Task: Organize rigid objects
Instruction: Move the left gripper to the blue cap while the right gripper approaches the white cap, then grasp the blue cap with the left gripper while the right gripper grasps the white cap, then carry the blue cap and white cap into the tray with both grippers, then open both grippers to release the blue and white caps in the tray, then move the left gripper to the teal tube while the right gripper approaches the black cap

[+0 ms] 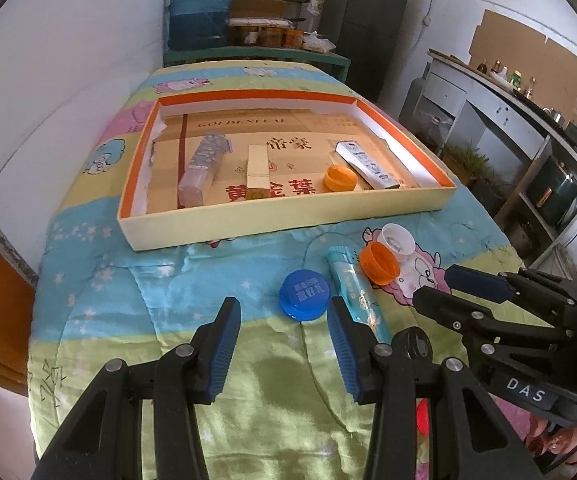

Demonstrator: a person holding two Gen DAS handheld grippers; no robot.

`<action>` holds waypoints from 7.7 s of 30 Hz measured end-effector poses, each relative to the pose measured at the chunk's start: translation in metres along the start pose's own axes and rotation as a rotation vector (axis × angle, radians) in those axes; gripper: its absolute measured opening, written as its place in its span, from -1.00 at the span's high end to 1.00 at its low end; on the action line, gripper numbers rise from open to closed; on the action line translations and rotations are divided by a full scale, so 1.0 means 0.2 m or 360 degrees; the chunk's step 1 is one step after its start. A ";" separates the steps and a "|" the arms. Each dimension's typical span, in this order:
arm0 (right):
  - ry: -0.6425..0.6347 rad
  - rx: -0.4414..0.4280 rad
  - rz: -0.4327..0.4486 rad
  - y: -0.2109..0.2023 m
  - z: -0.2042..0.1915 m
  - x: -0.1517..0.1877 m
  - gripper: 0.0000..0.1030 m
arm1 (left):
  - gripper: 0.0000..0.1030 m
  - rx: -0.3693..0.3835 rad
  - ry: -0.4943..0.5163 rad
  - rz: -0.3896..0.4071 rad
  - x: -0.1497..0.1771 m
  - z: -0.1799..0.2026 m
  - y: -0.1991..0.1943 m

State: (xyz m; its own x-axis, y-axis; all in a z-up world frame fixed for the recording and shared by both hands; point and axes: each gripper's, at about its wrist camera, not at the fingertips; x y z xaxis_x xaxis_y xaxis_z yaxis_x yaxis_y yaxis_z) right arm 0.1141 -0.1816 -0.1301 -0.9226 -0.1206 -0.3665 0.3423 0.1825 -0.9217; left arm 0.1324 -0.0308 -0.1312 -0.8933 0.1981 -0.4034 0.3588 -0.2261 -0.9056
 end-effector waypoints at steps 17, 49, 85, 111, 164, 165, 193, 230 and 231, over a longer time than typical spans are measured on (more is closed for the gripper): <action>0.0003 0.0059 0.0002 0.07 0.06 -0.07 0.16 | 0.13 -0.0043 0.0014 -0.0028 -0.07 0.02 0.10; -0.0117 0.0081 0.0038 0.11 -0.01 -0.17 0.41 | 0.40 0.0003 -0.0026 0.0032 -0.07 -0.05 0.06; -0.0135 0.0071 0.0235 -0.15 0.01 -0.44 0.41 | 0.40 0.0014 0.0030 0.0248 -0.46 -0.01 -0.14; -0.0021 0.0192 0.0107 0.11 0.30 -0.63 0.41 | 0.40 0.0051 0.0002 0.0086 -0.74 0.06 0.22; -0.0010 0.0200 0.0061 0.22 0.34 -0.67 0.21 | 0.23 0.0019 0.0058 0.0062 -0.75 0.07 0.28; -0.0009 0.0198 0.0065 0.21 0.33 -0.67 0.20 | 0.22 0.0022 0.0058 0.0065 -0.75 0.07 0.28; -0.0045 0.0178 0.0131 0.01 0.18 -0.51 0.20 | 0.22 -0.0011 0.0026 0.0136 -0.57 0.03 0.07; -0.0073 0.0084 0.0130 -0.14 0.00 -0.14 0.20 | 0.22 0.0046 -0.0038 0.0147 -0.17 -0.04 -0.08; -0.0075 0.0076 0.0128 -0.14 -0.01 -0.13 0.20 | 0.22 0.0045 -0.0038 0.0146 -0.16 -0.04 -0.08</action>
State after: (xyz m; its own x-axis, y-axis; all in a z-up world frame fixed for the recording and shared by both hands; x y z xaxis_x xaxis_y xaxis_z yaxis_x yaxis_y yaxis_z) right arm 0.1279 -0.1816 -0.0951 -0.8828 -0.1533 -0.4440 0.4240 0.1466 -0.8937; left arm 0.1580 -0.0255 -0.1047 -0.8635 0.1528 -0.4807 0.4316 -0.2692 -0.8609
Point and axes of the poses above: each gripper's, at about its wrist camera, not at the fingertips, and y roughly the way its jaws point, z to its right, x to its underside, and after that the axes turned 14 degrees about -z, right-handed
